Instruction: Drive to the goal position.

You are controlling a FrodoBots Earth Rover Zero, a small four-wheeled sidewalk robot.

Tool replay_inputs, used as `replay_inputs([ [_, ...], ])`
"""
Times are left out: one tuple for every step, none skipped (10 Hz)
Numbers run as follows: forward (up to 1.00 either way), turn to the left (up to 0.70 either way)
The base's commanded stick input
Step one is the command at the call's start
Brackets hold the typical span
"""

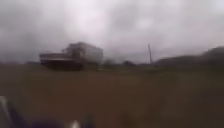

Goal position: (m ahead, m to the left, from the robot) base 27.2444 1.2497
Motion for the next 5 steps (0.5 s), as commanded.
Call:
replay_inputs([
  [0.7,0.0],
  [0.7,-0.1],
  [0.7,-0.35],
  [0.7,-0.35],
  [0.7,-0.19],
])
